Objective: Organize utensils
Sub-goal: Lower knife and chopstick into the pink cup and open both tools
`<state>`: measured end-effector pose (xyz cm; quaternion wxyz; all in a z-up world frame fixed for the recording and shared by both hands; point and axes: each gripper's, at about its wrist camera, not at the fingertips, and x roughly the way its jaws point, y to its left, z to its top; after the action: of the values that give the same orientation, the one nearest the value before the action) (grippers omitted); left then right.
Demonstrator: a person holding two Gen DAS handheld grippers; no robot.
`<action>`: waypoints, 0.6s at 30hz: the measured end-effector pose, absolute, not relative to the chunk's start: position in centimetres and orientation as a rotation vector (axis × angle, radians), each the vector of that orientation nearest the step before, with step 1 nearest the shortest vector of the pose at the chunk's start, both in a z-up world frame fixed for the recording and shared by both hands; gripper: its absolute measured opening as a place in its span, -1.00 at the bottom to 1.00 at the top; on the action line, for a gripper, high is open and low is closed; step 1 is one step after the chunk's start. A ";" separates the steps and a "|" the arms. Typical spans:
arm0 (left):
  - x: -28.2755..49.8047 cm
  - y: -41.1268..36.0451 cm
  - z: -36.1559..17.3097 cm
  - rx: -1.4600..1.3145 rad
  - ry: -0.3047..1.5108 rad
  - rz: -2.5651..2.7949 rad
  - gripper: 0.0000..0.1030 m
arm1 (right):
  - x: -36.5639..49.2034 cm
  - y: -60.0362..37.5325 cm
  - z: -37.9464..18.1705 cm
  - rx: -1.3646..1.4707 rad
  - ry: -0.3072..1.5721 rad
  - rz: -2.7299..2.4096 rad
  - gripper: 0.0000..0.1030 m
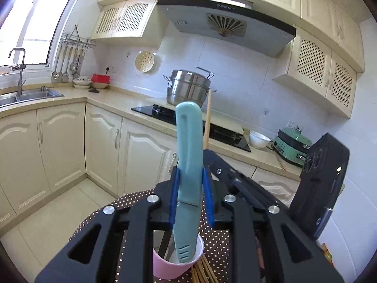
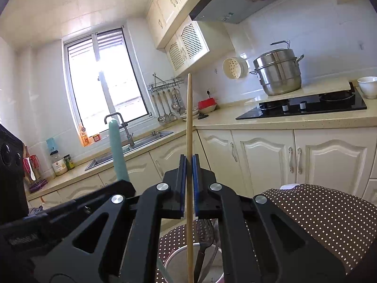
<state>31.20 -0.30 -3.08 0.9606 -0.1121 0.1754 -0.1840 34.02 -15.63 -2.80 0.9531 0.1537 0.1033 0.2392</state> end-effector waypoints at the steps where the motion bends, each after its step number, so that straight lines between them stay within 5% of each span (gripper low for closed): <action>1: 31.2 -0.3 -3.0 -0.225 0.347 -0.373 -0.62 | 33.9 -15.6 -2.8 0.313 0.203 0.482 -0.89; 18: 32.3 -0.3 -7.2 -0.230 0.444 -0.341 -0.53 | 33.1 -16.0 -5.0 0.295 0.231 0.446 -0.88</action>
<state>32.25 -0.29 -7.16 0.9545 -0.1131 0.2187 -0.1681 33.14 -15.98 -5.00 0.9579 0.1457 0.1139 0.2198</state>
